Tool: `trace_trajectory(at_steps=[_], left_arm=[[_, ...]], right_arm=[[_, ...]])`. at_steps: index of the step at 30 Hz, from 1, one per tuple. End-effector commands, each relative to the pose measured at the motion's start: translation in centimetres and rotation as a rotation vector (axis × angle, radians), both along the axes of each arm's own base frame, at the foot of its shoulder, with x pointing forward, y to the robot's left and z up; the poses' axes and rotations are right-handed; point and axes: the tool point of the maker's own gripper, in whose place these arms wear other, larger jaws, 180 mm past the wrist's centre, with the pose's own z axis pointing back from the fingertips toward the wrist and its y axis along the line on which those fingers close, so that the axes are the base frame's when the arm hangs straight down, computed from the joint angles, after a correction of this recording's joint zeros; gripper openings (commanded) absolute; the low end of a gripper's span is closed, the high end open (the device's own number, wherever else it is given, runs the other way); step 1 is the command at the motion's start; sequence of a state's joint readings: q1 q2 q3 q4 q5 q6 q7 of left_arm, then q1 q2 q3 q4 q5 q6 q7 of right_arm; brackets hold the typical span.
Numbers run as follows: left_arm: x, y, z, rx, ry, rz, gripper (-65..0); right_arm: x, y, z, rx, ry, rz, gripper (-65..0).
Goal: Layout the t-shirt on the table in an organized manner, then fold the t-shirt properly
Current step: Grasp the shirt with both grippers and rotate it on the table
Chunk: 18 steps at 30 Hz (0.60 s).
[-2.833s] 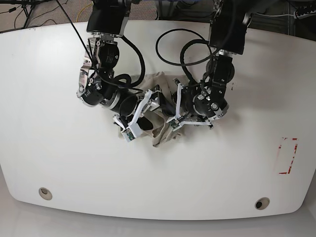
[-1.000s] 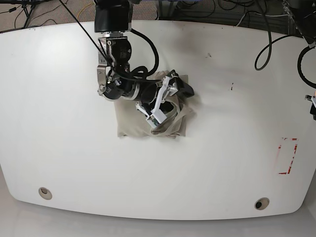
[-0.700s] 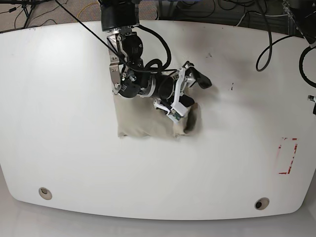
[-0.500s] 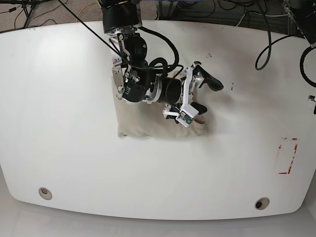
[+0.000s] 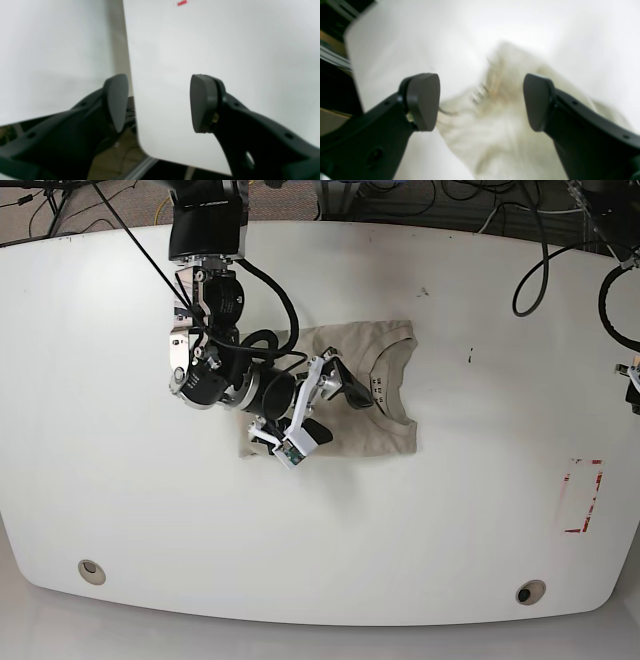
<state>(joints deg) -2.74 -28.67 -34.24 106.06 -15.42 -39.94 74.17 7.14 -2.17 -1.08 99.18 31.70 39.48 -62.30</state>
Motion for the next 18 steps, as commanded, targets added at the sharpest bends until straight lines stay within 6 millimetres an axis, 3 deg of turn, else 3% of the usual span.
trace_trajectory(at_steps=[1, 4, 7, 10, 14, 18], left_arm=[[0.9, -2.1, 0.6, -0.022, -0.054, -0.041, -28.3], [1.7, -5.7, -1.0, -0.067, -0.043, -0.113, -28.3], [2.5, -10.6, -2.7, -0.134, -0.037, -0.204, -28.6], [3.1, -15.7, -4.3, -0.220, -0.028, -0.287, -34.9], [3.4, -21.1, -5.4, -0.306, -0.015, -0.381, -48.1], [3.8, -26.7, -5.5, -0.385, -0.041, -0.504, -58.9]], right_arm=[[0.5, -1.0, 0.9, 0.011, -0.040, -0.009, -16.2], [0.9, -2.8, 0.5, -0.009, -0.036, -0.046, -16.2], [1.6, -5.2, 0.4, -0.030, -0.042, -0.099, -16.3], [2.9, -7.1, 1.2, -0.054, -0.072, -0.133, -19.5], [4.0, -8.5, 0.5, -0.079, -0.051, -0.147, -31.1], [5.5, -9.1, 0.3, -0.060, -0.048, -0.163, -48.2]])
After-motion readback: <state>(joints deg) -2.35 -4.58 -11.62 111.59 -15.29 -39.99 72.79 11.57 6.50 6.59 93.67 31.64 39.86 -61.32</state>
